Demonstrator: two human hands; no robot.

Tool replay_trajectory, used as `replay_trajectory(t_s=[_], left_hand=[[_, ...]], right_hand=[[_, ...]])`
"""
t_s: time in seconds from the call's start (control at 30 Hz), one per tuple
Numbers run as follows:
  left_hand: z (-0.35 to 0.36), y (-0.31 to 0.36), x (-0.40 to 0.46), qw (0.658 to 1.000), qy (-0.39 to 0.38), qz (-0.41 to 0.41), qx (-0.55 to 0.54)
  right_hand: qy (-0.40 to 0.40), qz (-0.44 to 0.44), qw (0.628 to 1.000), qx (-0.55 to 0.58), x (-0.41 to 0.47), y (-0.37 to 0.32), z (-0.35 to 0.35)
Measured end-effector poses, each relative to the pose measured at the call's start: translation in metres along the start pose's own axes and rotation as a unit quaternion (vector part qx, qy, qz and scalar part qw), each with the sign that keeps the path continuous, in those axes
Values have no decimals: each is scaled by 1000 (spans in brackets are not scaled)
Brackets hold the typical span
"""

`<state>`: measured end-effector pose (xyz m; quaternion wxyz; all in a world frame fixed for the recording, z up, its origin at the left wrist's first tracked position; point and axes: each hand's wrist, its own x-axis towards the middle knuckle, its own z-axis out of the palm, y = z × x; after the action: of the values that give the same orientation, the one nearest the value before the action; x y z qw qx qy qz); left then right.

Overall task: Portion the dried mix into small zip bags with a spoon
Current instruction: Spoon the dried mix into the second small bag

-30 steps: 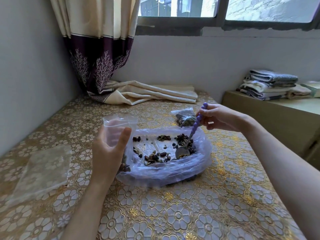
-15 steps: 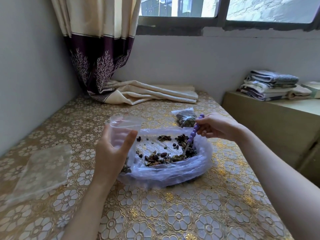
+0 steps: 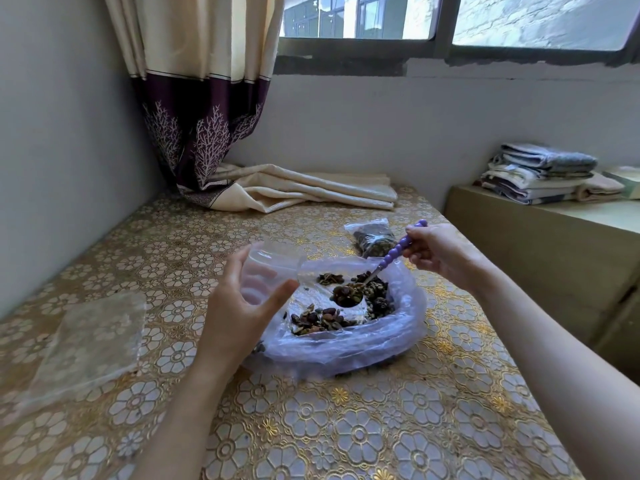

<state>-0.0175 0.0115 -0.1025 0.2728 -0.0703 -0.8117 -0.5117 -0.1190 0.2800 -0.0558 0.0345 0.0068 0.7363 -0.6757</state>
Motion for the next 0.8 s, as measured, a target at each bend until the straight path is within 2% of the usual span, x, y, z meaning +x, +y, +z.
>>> replay_trajectory(t_s=[0.23,0.43,0.6,0.8], left_hand=[[1,-6,0,999,-15,-4,30],[3,-6,0,999,-15,-8,46],[3,-5,-1,999,-15,-10,40],[3,-2,-1,1000,-12,-16,-16]], right_hand=[[45,-49,995,72,-3,-25,9],[15,-72,990,117,-14,-59,30],[-23,-91,991,99,-23,-70,57],[-76,-180,980,33,-34,-75,85]])
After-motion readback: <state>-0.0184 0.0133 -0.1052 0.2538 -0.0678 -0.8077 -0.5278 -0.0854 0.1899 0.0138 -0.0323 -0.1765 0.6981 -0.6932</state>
